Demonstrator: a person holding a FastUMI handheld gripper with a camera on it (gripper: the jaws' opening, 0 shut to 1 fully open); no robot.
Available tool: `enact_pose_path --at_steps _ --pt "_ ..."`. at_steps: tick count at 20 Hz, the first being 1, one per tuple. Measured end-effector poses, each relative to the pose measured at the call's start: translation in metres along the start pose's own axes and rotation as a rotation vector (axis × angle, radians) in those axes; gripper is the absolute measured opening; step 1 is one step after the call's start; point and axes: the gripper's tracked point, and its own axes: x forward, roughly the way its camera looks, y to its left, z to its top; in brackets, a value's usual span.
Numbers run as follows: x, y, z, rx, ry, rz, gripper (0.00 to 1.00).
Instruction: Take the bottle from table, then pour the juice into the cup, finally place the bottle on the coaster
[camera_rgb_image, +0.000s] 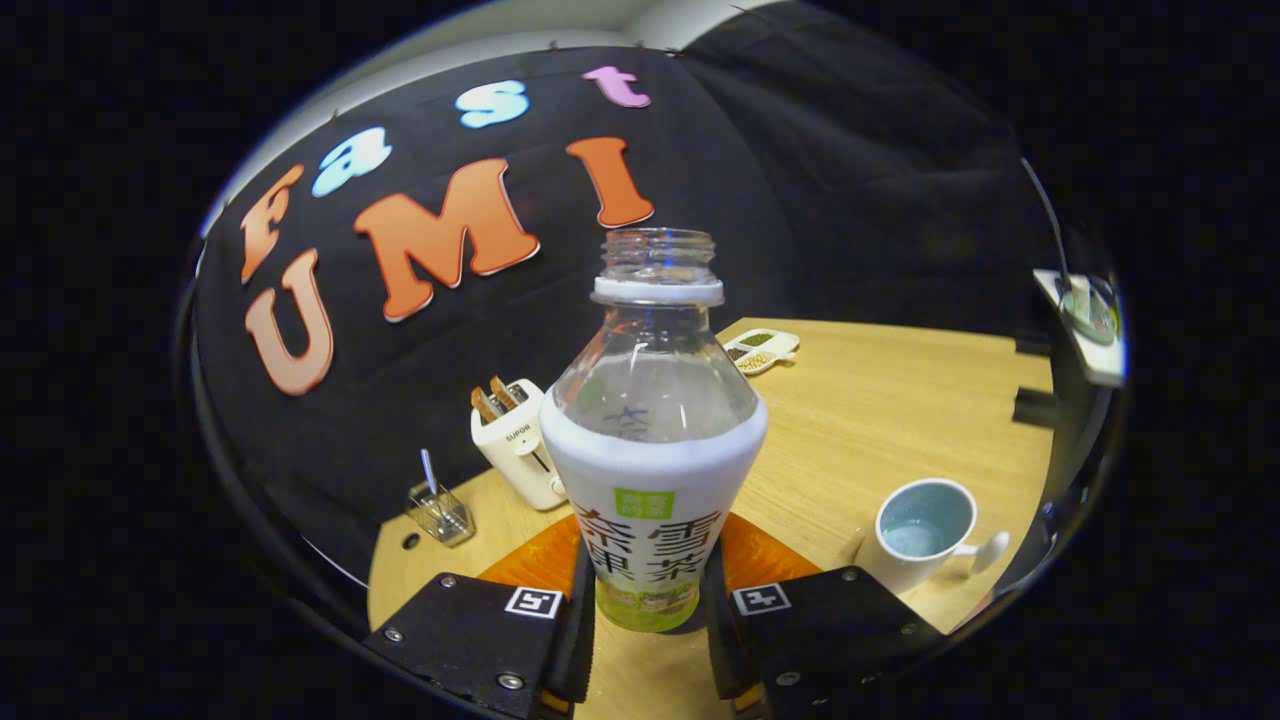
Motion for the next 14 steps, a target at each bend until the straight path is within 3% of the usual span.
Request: enact_pose_path --at_steps 5,14 --pt "0.027 0.006 -0.019 -0.243 0.017 -0.036 0.48" --pt "0.058 0.015 -0.065 -0.328 0.085 -0.002 0.51"
